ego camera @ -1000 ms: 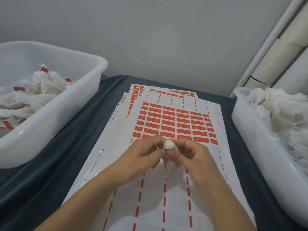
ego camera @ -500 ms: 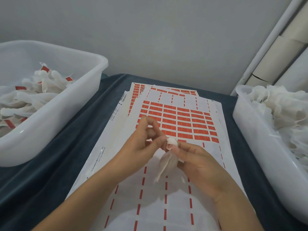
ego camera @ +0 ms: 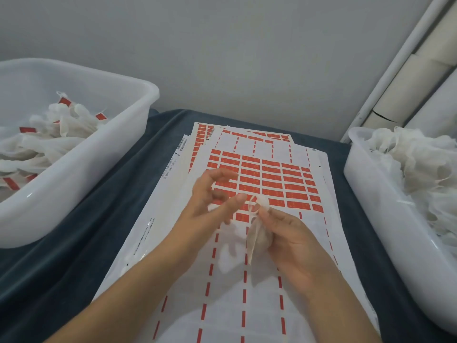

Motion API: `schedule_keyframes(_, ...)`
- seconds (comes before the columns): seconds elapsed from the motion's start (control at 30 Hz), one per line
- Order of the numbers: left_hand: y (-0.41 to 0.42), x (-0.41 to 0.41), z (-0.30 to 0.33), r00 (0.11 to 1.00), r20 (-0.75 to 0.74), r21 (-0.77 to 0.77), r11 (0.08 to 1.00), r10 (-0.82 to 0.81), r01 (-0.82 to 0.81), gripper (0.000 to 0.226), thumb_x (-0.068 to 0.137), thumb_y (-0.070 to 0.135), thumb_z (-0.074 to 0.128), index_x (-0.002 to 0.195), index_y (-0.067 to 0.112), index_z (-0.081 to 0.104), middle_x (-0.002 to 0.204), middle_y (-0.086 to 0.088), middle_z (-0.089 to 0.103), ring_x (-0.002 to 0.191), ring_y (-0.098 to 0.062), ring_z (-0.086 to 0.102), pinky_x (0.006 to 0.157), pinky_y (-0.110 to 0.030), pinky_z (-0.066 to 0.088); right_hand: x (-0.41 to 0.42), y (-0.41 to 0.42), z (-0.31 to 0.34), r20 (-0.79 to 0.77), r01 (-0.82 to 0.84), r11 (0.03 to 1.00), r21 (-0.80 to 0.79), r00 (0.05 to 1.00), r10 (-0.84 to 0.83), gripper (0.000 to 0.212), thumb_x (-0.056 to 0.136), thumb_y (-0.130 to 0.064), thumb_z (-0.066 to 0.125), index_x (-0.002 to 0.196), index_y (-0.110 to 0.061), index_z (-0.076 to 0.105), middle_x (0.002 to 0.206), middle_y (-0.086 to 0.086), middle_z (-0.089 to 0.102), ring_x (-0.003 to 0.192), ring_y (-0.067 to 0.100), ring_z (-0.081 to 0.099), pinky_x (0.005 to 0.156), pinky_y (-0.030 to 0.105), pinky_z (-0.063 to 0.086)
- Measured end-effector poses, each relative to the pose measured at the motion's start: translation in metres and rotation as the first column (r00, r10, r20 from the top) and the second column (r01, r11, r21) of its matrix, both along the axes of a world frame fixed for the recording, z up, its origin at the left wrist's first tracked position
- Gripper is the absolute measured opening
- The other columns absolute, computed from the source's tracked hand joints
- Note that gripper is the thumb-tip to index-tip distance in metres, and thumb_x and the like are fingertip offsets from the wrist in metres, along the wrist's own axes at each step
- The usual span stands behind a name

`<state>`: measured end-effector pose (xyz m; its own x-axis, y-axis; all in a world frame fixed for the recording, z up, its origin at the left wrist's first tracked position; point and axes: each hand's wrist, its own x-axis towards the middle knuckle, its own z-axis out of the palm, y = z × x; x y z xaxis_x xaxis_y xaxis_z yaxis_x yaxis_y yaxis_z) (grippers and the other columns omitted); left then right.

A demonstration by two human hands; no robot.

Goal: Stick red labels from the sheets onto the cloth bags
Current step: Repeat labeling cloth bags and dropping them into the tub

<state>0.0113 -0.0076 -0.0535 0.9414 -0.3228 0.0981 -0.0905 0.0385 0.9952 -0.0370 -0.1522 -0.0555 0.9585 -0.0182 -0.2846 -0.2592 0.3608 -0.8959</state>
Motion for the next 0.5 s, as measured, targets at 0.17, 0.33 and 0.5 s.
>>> schedule_keyframes(0.17, -0.005, -0.007, -0.009, 0.876, 0.481, 0.294, 0.944, -0.012, -0.148, 0.012, 0.069, 0.046, 0.057, 0.078, 0.042, 0.049, 0.093, 0.025, 0.046, 0.092, 0.004, 0.046, 0.072, -0.004, 0.043, 0.0, 0.001, -0.001, 0.034, 0.013, 0.993, -0.119, 0.999, -0.009, 0.026, 0.071, -0.034, 0.063, 0.094, -0.025, 0.075, 0.105, -0.002, 0.071, 0.104, 0.018, 0.064, 0.101, 0.039, 0.043)
schedule_keyframes(0.33, -0.005, -0.006, -0.01, 0.943, 0.331, 0.307, 0.948, -0.023, -0.084, 0.013, 0.072, 0.045, 0.055, 0.072, 0.033, 0.056, 0.083, 0.02, 0.053, 0.084, 0.004, 0.051, 0.072, -0.007, 0.045, 0.0, 0.002, -0.001, 0.067, 0.02, 0.991, -0.136, 0.998, -0.011, 0.032, 0.065, -0.037, 0.066, 0.096, -0.029, 0.073, 0.106, -0.005, 0.07, 0.107, 0.017, 0.062, 0.102, 0.038, 0.043)
schedule_keyframes(0.5, 0.004, 0.003, 0.003, 0.713, -0.588, -0.47, 0.879, -0.381, 0.083, 0.023, 0.067, 0.019, 0.074, 0.087, 0.011, 0.066, 0.072, -0.008, 0.06, 0.05, -0.011, 0.047, 0.046, -0.017, 0.043, 0.0, 0.001, -0.002, 0.066, 0.016, 0.989, -0.145, 0.998, -0.006, 0.029, 0.068, -0.039, 0.064, 0.096, -0.039, 0.07, 0.104, -0.013, 0.07, 0.103, 0.012, 0.063, 0.091, 0.029, 0.049)
